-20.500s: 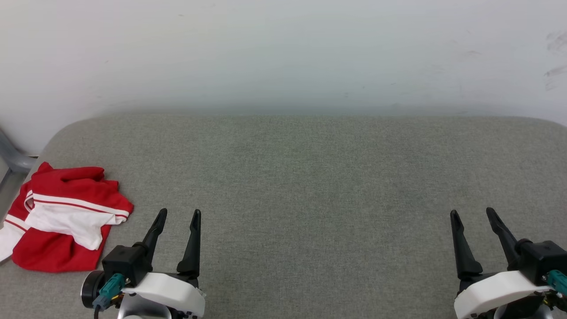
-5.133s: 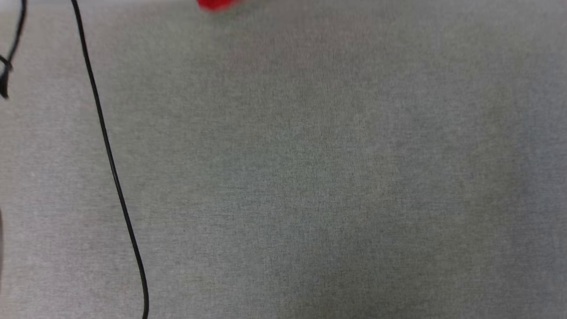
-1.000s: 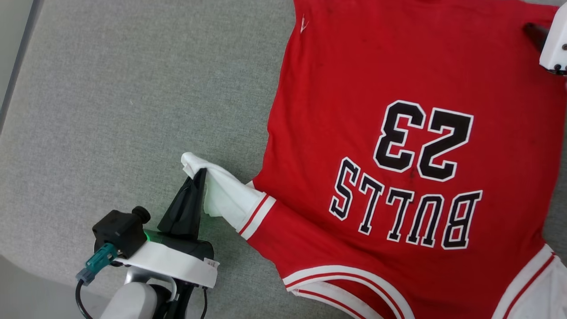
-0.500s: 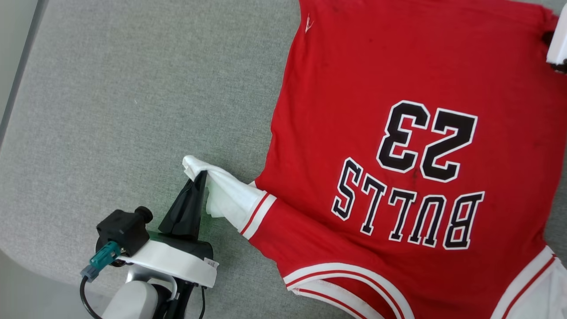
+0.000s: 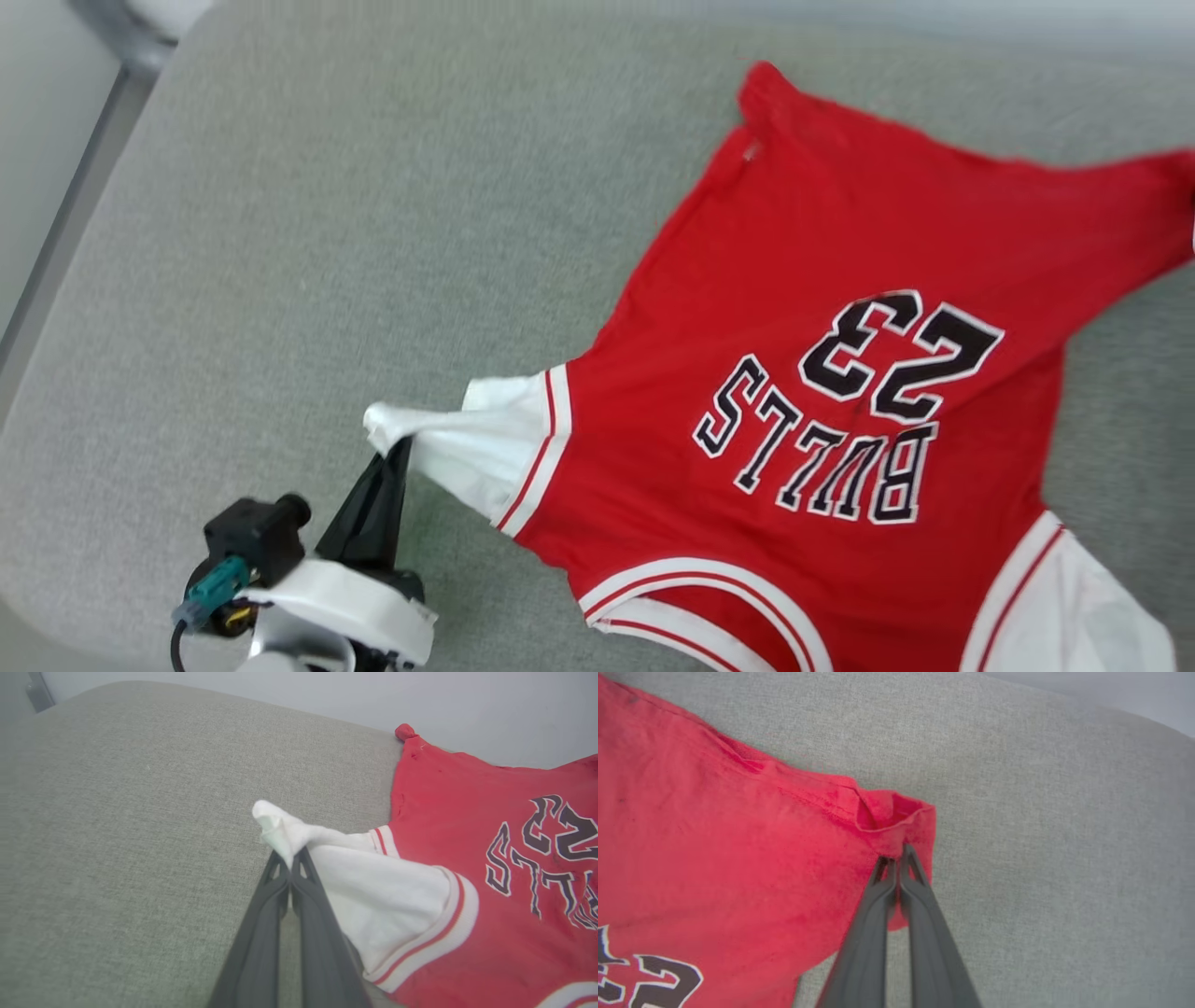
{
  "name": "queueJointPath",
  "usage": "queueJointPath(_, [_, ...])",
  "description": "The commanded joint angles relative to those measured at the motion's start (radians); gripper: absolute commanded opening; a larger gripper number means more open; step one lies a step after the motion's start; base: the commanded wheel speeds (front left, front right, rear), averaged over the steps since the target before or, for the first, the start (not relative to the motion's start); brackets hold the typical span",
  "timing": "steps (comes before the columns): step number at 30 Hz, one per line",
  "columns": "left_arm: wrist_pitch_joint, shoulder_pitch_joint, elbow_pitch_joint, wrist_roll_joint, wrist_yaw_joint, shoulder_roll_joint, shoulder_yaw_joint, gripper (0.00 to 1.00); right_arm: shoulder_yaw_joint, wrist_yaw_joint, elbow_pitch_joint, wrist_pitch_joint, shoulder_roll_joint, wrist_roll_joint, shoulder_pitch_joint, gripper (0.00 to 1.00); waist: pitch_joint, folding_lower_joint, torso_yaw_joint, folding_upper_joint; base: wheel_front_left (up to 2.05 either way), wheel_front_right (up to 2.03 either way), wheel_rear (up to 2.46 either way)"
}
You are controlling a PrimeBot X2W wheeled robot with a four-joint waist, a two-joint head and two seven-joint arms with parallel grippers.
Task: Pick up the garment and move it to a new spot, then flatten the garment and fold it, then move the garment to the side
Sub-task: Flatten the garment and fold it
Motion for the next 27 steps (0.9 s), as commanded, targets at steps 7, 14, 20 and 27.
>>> queueJointPath(7, [0.039, 0.090, -0.017, -0.015, 0.043, 0.035, 0.023, 0.00, -0.011, -0.001, -0.229, 0.014, -0.075, 0.146, 0.323, 0.00, -0.164, 0.0001, -0.098, 0.0000, 0.00, 0.00, 0.00])
queueJointPath(14, [0.065, 0.167, -0.030, -0.030, 0.076, 0.058, 0.041, 0.00, -0.158, -0.001, -0.485, -0.004, -0.015, 0.190, 0.720, 0.00, -0.253, 0.0001, -0.158, 0.0000, 0.00, 0.00, 0.00])
queueJointPath(20, [0.096, 0.222, -0.035, -0.034, 0.095, 0.077, 0.041, 0.00, -0.276, -0.001, -0.686, -0.003, 0.120, 0.186, 1.027, 0.00, -0.307, 0.0001, -0.196, 0.0000, 0.00, 0.00, 0.00])
queueJointPath(27, [0.133, 0.249, -0.057, -0.038, 0.110, 0.090, 0.031, 0.00, -0.342, -0.001, -0.805, -0.001, 0.291, 0.163, 1.278, 0.00, -0.339, 0.0001, -0.219, 0.0000, 0.00, 0.00, 0.00])
